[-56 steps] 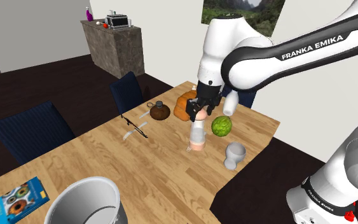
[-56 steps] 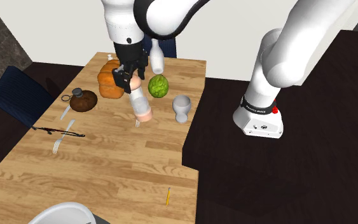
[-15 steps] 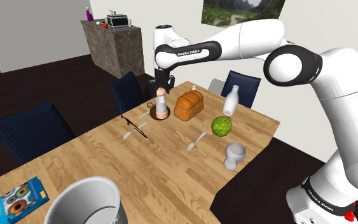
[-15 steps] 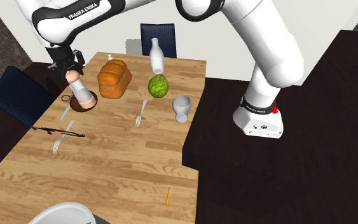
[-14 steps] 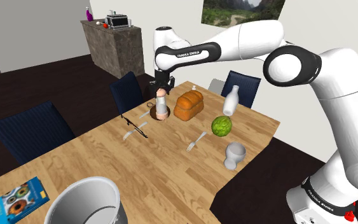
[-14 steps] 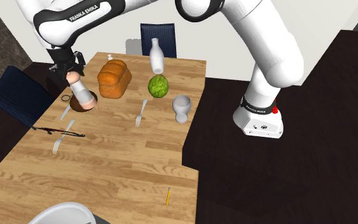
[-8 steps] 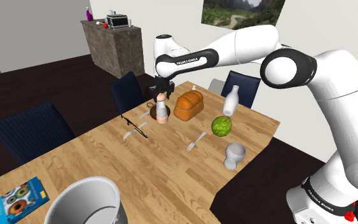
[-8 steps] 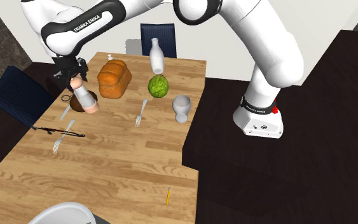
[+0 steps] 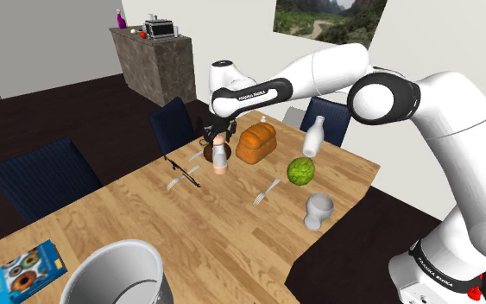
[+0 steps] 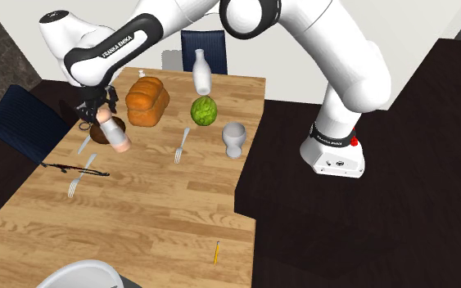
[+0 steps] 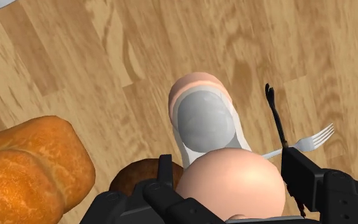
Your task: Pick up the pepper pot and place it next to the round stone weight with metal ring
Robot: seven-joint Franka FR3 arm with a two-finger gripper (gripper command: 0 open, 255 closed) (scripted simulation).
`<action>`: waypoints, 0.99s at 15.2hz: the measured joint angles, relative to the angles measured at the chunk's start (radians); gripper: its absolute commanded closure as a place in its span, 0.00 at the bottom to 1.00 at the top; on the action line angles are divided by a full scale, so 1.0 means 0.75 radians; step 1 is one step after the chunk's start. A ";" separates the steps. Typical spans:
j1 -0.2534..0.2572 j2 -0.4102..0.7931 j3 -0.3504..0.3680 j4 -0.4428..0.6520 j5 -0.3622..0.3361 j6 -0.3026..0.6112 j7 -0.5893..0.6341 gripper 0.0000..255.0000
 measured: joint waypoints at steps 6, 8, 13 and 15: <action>0.004 0.057 -0.010 -0.013 -0.011 0.069 0.009 1.00; 0.008 0.082 -0.013 -0.006 -0.014 0.088 0.012 1.00; 0.015 0.147 -0.022 0.016 -0.022 0.131 0.016 1.00; 0.018 0.169 -0.025 0.022 -0.025 0.147 0.018 1.00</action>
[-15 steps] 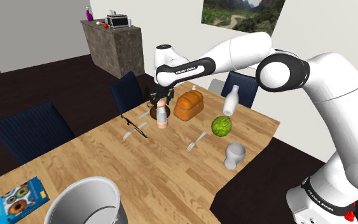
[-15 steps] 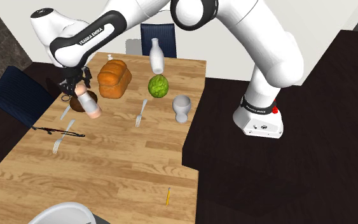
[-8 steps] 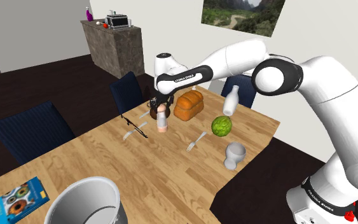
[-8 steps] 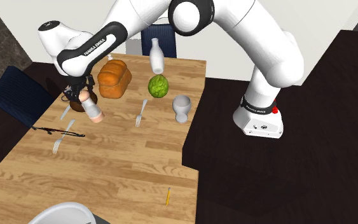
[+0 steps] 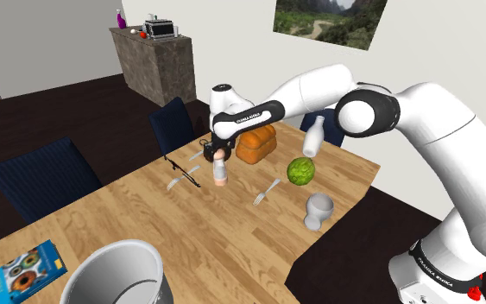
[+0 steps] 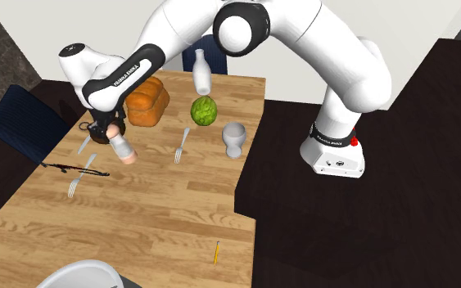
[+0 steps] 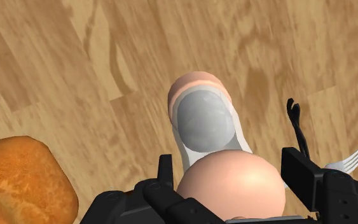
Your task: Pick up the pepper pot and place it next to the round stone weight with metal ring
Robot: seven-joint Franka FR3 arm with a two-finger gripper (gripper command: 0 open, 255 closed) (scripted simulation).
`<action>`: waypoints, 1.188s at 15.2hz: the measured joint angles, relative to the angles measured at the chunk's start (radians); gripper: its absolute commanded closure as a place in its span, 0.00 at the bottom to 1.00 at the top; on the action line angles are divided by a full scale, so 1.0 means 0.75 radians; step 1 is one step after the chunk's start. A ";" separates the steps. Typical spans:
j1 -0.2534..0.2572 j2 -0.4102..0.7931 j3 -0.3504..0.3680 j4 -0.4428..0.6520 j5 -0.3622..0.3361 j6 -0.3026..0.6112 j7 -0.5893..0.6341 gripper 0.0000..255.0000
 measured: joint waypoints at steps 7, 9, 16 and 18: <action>0.000 0.019 -0.003 0.004 -0.002 0.016 0.000 1.00; 0.000 0.019 -0.003 0.004 -0.002 0.016 0.000 0.00; -0.002 -0.017 0.002 -0.011 0.001 -0.006 0.001 0.00; -0.004 -0.084 0.011 -0.045 0.007 -0.037 0.004 0.00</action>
